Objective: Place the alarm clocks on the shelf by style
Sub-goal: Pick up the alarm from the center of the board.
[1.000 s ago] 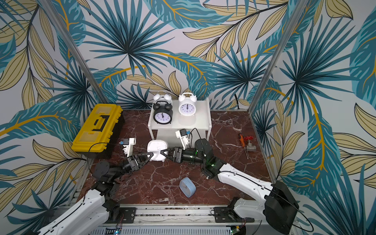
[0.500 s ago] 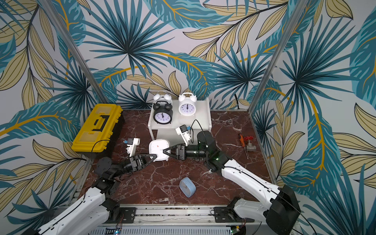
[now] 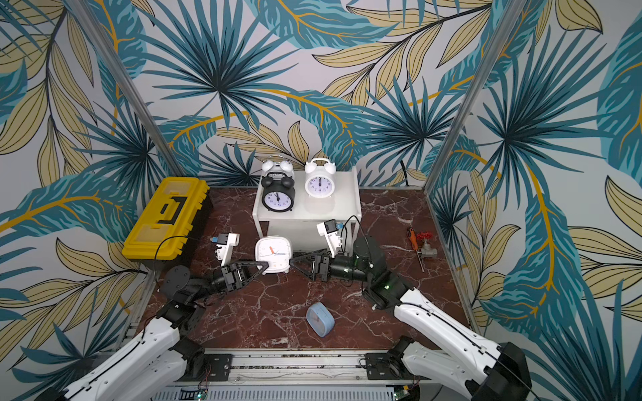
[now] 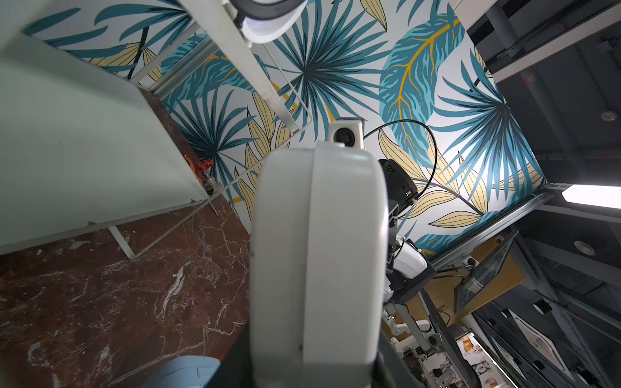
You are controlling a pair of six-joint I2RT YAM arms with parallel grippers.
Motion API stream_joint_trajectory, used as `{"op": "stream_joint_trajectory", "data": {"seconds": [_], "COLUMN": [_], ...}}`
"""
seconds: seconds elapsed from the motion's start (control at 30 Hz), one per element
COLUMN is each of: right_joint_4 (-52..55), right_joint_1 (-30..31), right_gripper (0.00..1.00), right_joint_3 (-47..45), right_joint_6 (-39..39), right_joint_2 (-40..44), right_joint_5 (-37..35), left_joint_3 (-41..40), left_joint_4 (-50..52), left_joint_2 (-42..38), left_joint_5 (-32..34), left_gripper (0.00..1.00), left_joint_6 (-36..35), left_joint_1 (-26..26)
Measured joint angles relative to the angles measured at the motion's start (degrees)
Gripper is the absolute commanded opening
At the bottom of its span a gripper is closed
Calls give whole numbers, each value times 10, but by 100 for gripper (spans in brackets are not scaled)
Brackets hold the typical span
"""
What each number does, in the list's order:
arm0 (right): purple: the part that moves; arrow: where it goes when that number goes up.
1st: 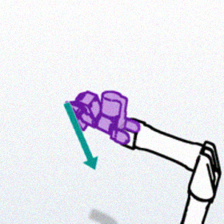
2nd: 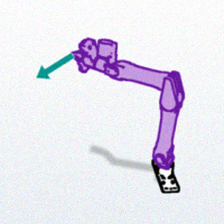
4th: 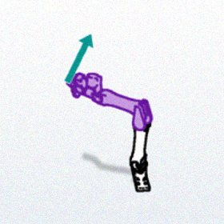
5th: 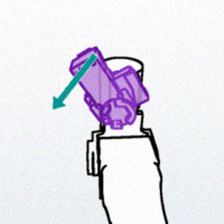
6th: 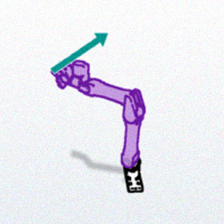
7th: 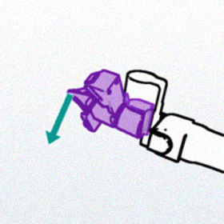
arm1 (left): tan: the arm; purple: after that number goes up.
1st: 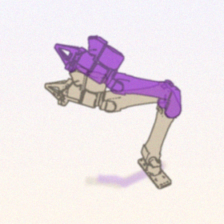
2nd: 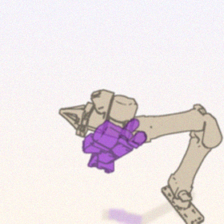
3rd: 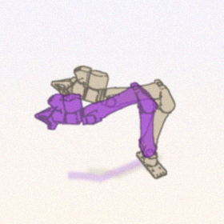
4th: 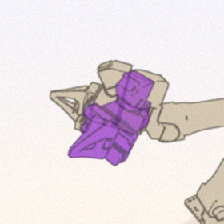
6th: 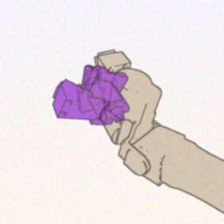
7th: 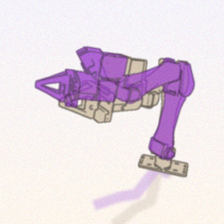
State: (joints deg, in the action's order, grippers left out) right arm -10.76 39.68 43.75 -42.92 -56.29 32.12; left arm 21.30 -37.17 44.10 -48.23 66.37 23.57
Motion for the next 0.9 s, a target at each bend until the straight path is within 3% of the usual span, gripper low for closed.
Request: {"op": "stream_joint_trajectory", "data": {"seconds": [0.43,0.8,0.9], "right_joint_4": [70,79,86], "right_joint_1": [0,0,1], "right_gripper": [64,52,44], "right_joint_3": [57,75,83], "right_joint_6": [53,59,64], "right_joint_2": [-10,-48,-49], "right_joint_5": [22,59,63], "left_joint_3": [44,44,44], "left_joint_4": [37,33,30], "left_joint_2": [7,17,18], "left_joint_5": [-47,-52,-55], "left_gripper": [27,27,27], "left_joint_6": [-43,-39,-38], "left_joint_1": [0,0,0]}}
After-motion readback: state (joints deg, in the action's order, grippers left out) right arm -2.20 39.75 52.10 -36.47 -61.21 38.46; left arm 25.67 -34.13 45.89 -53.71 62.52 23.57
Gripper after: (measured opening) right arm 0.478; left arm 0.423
